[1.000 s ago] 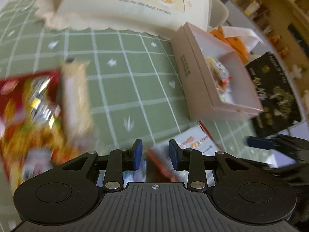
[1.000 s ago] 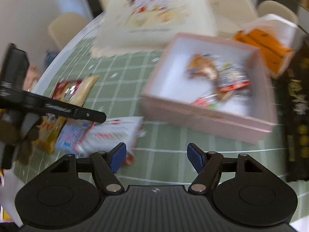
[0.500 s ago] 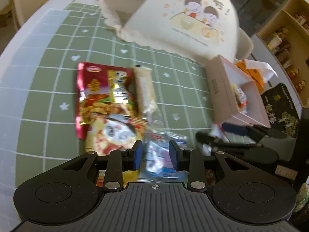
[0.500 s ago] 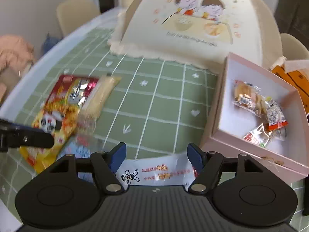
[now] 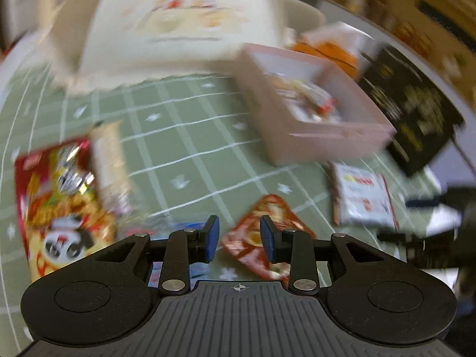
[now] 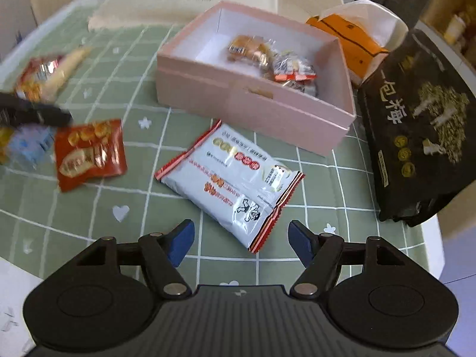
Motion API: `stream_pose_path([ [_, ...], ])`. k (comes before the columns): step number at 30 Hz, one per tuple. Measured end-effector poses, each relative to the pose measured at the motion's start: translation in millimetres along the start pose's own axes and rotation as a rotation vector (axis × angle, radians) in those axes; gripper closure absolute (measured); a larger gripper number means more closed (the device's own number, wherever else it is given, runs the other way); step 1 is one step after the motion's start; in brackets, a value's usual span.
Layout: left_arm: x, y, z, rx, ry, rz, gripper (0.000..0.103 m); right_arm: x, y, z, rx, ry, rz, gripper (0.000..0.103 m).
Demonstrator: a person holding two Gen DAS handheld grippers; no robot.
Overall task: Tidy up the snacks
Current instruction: 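Reach and grasp the red pastry bag with the left gripper, then lift the red pastry bag with the left gripper toward the pink box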
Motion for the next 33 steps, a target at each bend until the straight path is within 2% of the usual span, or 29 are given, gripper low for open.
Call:
stream_pose_path([
  [4,34,4,-5,-0.005,-0.022,0.188,0.068,7,-5,7,0.027,-0.017,0.021,0.031],
  [9,62,8,19,-0.122,-0.042,0.361,0.065,14,3,21,0.01,-0.049,0.093,0.031],
  [11,69,9,23,-0.127,-0.039,0.418,0.047,17,10,23,0.007,-0.054,0.11,0.031],
  [12,71,9,25,-0.139,-0.029,0.439,0.044,19,14,23,0.016,-0.06,0.124,0.03],
  [13,73,8,26,-0.151,-0.019,0.447,0.038,21,18,23,0.021,-0.063,0.139,0.026],
  [14,73,6,27,-0.163,-0.007,0.446,0.037,24,21,24,0.029,-0.068,0.157,0.022],
  [16,68,-3,25,-0.171,0.011,0.424,0.04,28,26,25,0.051,-0.073,0.183,0.017],
  [19,57,-16,27,-0.157,-0.049,0.404,0.042,26,29,27,0.075,-0.063,0.193,0.011],
  [21,47,-22,33,-0.182,-0.066,0.398,0.042,24,31,28,0.086,-0.06,0.19,0.008],
  [24,38,-29,44,-0.23,-0.011,0.356,0.042,24,33,27,0.096,-0.06,0.192,0.006],
  [27,45,-29,51,-0.249,0.034,0.388,0.041,24,36,27,0.103,-0.059,0.193,0.004],
  [33,53,-29,63,-0.279,0.071,0.387,0.036,23,40,28,0.119,-0.044,0.214,0.0],
])
Point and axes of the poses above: each gripper's, at about its wrist camera, not at the fingertips, and z roughly the way its jaws point, x to its right, y to its underside, the point moved 1 cm from there along z, roughly the way its jaws point, and after that the axes turned 3 degrees about -x, right-handed, at the moved point
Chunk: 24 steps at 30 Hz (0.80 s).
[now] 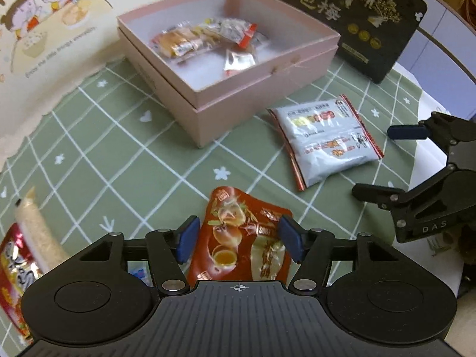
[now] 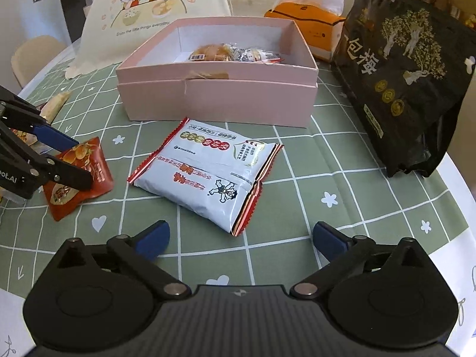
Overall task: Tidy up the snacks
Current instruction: 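Lift the red pastry bag with the left gripper toward the pink box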
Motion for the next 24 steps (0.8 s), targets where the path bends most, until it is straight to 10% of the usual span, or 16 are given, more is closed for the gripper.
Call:
stream_pose_path([
  [24,45,30,-7,0.007,-0.087,0.245,0.028,-3,7,-4,0.015,0.015,0.016,0.0],
])
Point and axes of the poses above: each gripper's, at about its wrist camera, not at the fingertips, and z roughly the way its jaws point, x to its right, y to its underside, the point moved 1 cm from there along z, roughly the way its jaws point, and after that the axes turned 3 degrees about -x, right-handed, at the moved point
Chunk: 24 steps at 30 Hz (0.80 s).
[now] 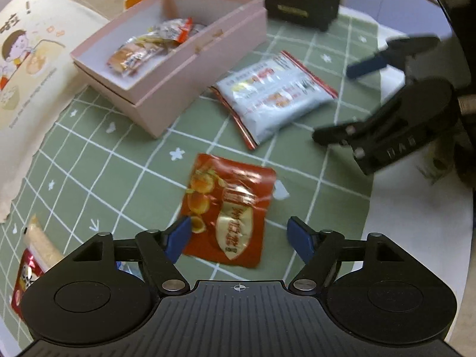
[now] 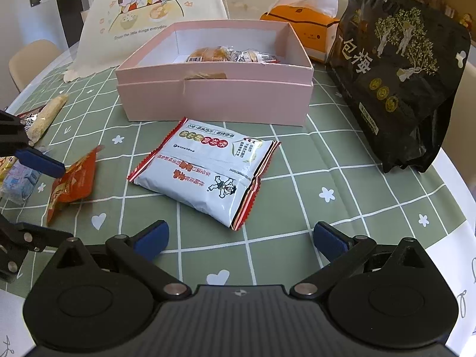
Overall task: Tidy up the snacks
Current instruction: 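Lift the red pastry bag with the left gripper toward the pink box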
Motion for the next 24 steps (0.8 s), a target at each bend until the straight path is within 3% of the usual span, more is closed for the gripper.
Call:
stream_pose_path([
  [7,-29,-4,6,0.017,0.015,-0.088,0.03,-2,2,-1,0.011,0.004,0.004,0.0],
  [19,-64,-15,17,0.043,0.192,-0.256,0.021,-5,10,-5,0.028,0.012,0.014,0.0],
  [24,-59,-14,16,0.042,0.182,-0.256,0.021,-6,12,-7,0.028,-0.002,-0.006,0.0],
])
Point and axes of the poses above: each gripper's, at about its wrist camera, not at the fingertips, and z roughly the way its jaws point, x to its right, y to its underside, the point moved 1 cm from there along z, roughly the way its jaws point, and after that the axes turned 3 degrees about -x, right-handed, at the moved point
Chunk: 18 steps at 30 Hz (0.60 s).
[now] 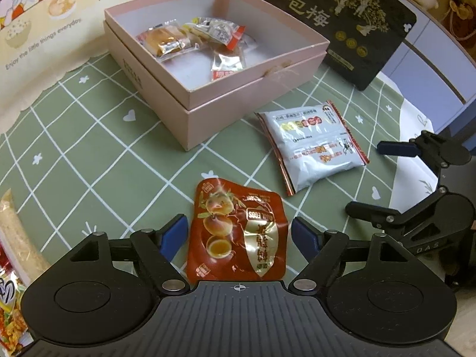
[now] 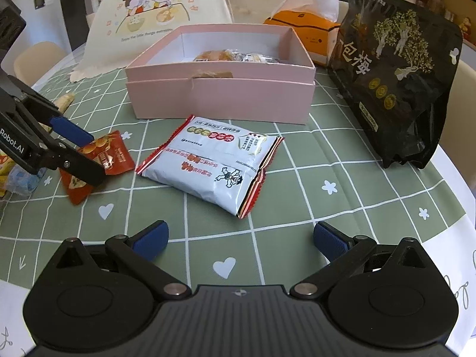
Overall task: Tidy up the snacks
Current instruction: 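Lift the red pastry bag with the left gripper toward the pink box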
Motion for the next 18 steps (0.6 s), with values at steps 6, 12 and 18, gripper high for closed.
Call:
stream_pose_path([
  [6,11,20,-8,0.072,-0.041,-0.161,0.026,5,-24,-7,-0.05,-0.109,-0.116,0.006],
  [12,33,65,-32,0.128,-0.053,-0.333,0.027,32,-88,7,-0.047,-0.118,-0.013,0.006],
  [18,38,97,-62,0.211,-0.023,-0.504,0.027,64,-96,37,-0.074,0.075,0.12,0.05],
])
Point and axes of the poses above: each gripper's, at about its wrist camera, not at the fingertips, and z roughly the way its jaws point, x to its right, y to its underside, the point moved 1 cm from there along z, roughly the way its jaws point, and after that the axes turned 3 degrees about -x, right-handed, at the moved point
